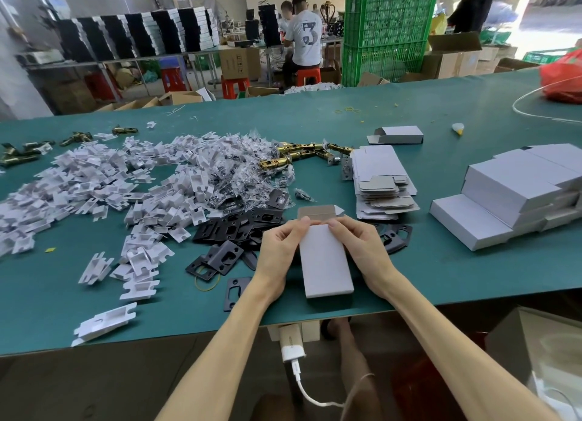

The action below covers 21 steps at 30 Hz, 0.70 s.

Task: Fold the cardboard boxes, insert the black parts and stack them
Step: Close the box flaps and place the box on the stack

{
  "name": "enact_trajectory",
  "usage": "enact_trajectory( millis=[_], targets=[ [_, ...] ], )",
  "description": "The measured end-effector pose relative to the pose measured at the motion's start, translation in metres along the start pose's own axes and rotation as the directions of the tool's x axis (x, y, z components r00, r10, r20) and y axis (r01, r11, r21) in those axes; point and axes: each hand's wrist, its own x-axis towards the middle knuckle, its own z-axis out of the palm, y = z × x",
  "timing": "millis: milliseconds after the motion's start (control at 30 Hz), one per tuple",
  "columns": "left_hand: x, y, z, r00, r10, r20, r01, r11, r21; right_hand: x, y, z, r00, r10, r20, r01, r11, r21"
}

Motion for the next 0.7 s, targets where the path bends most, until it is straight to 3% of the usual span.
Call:
enact_trajectory(
  millis=[200,367,500,600,700],
  targets=[
    [-0.0008,0.0004,-0.0001,1.0,0.006,-0.009,-0.006,1.0,-0.002,0.0014,0.0003,-0.0002,0.999,-0.037,-0.016,0.037,0.999,0.006],
    [-0.0003,-0.001,-0.0013,0.997,0.002,-0.081,-0.006,0.999,-0.054,0.0023,-0.0015,0.0038,0.999,0.041,-0.031,-0.04,0.998,0.043],
    [0.0022,-0.0024,-0.0033,0.98,-0.033,-0.195,-0.004,0.982,-0.188,0.0014,-0.0026,0.006,0.997,0.007,0.082,0.003,0.992,-0.13],
    [0.0034,-0.0035,-0.004,0.978,-0.018,-0.209,-0.024,0.98,-0.196,0.001,-0.0022,0.006,0.987,0.022,0.161,0.0,0.991,-0.136],
    [0.0043,-0.0023,-0.0051,0.969,0.026,-0.247,-0.084,0.97,-0.229,0.0011,-0.0032,0.0072,0.966,0.06,0.25,0.032,0.937,-0.347]
  ],
)
